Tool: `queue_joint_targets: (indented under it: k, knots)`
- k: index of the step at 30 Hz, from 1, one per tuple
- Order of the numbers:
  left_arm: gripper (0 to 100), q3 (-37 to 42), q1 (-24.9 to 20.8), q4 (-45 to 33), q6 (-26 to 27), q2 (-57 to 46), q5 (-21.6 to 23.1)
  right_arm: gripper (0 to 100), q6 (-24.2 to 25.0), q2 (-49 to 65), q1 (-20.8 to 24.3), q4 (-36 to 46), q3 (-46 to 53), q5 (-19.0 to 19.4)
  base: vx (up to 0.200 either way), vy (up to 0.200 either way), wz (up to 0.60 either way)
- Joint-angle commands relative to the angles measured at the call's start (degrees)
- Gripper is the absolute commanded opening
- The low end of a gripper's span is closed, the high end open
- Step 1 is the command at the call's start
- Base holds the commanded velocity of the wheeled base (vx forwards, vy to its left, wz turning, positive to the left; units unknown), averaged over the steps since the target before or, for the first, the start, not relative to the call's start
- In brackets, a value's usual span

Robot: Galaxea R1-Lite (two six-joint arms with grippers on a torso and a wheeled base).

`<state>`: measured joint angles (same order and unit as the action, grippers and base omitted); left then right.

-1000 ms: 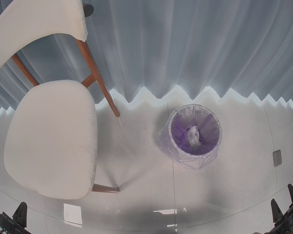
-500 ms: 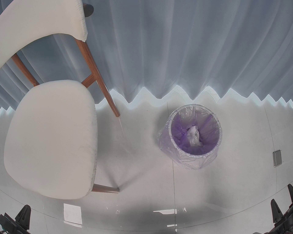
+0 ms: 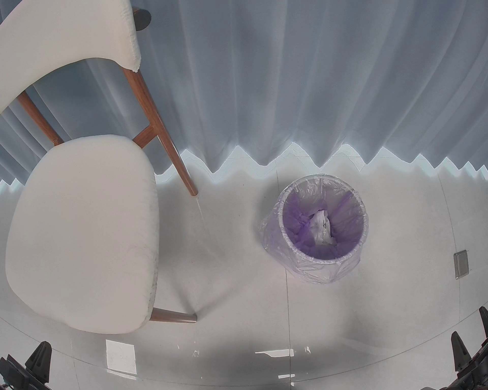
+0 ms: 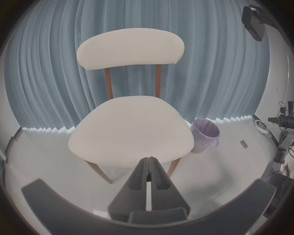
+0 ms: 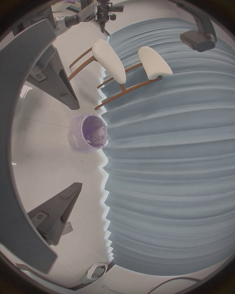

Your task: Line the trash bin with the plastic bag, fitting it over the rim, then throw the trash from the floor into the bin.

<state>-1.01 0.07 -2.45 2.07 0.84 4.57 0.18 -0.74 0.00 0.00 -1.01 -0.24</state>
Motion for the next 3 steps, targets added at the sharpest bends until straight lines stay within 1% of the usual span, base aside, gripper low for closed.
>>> queue_joint_targets:
  k: [1, 2, 3]
  knots:
    - [0, 1.0, 0.0, 0.0, -0.2, -0.8, 0.0, 100, 0.0, 0.7, 0.0, -0.1, 0.9, 0.0, 0.0, -0.2, 0.0]
    - [0, 1.0, 0.0, 0.0, -0.2, -0.8, 0.0, 100, 0.0, 0.7, 0.0, 0.0, 0.9, 0.0, 0.0, -0.2, 0.0]
    - [0, 1.0, -0.1, 0.0, -0.3, -0.8, 0.0, 100, 0.0, 0.7, 0.0, 0.0, 0.9, -0.1, 0.0, 0.0, 0.0]
